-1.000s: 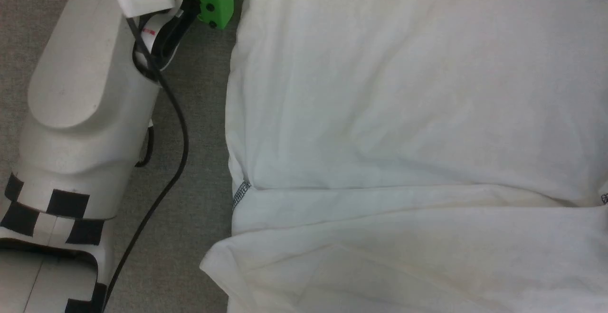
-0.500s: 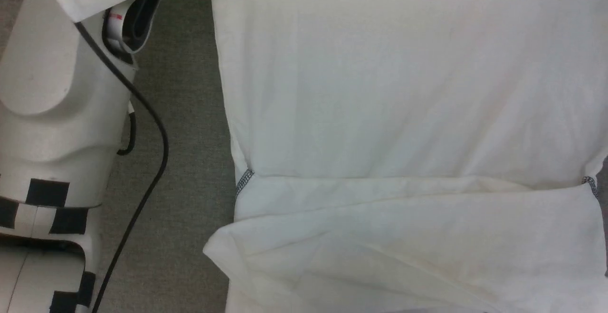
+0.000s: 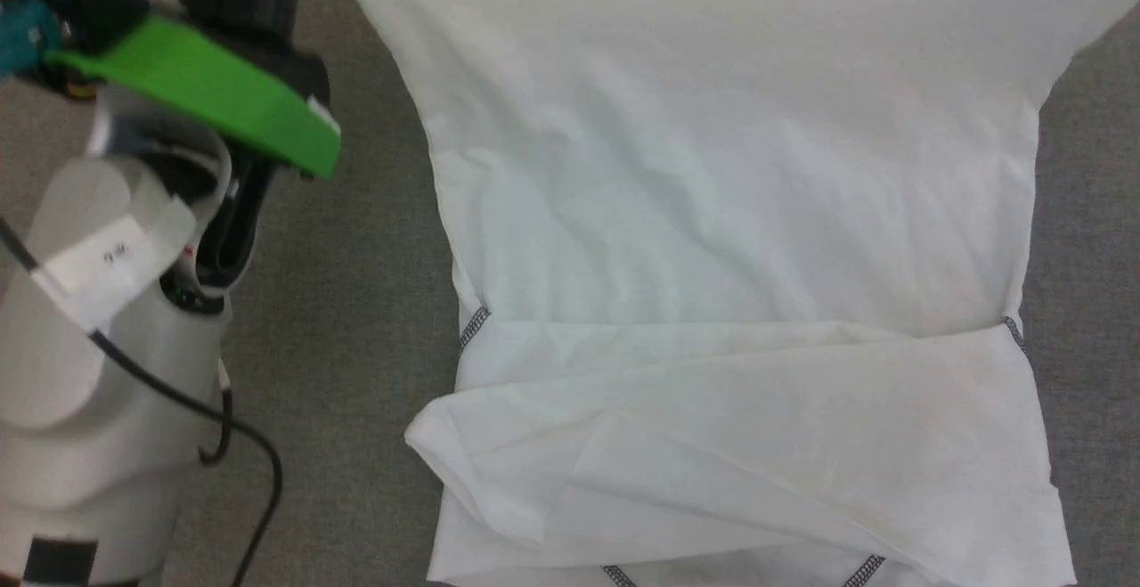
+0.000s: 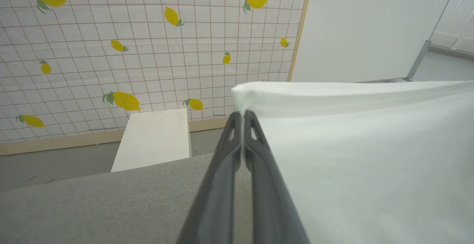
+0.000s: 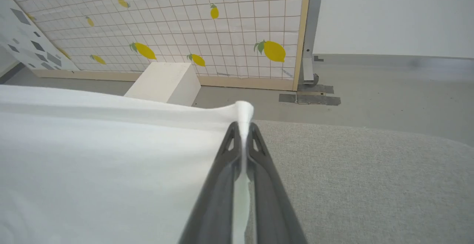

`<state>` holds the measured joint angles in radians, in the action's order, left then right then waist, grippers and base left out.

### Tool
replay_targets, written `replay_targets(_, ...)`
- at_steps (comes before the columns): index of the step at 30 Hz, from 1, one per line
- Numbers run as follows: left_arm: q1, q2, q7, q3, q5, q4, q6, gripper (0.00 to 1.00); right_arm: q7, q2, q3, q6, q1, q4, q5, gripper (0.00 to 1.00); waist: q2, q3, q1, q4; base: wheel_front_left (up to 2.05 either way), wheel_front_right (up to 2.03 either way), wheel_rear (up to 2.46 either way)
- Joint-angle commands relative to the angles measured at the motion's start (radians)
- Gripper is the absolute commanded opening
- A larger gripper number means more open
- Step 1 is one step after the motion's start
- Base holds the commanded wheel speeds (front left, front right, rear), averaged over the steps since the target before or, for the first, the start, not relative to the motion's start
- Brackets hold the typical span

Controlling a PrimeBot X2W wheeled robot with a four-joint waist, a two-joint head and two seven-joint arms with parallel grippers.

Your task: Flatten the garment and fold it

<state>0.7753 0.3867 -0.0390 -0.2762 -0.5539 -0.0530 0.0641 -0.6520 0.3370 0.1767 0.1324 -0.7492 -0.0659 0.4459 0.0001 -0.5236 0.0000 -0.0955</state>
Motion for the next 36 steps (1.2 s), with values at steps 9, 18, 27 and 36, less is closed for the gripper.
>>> replay_targets(9,-0.401,0.053,0.030,-0.002,-0.030,0.287,-0.053,0.00,-0.020,-0.084,0.082,-0.002,0.357,-0.253,0.076,0.00,-0.0001,0.212,0.0000,-0.014,0.00,0.00,0.00)
replay_targets(18,-0.686,0.070,0.070,-0.042,-0.029,0.385,-0.080,0.00,-0.042,-0.193,0.109,-0.002,0.666,-0.386,0.114,0.00,-0.0001,0.301,0.0000,-0.023,0.00,0.00,0.00)
replay_targets(27,-0.885,0.056,0.123,-0.075,-0.091,0.408,-0.063,0.00,-0.055,-0.263,0.128,-0.002,0.912,-0.461,0.179,0.00,-0.0001,0.324,0.0000,-0.010,0.00,0.00,0.00)
replay_targets(36,-1.028,0.102,0.064,-0.185,-0.081,0.378,-0.023,0.00,-0.107,-0.252,0.118,-0.002,1.111,-0.471,0.225,0.00,-0.0001,0.319,0.0000,0.012,0.00,0.00,0.00)
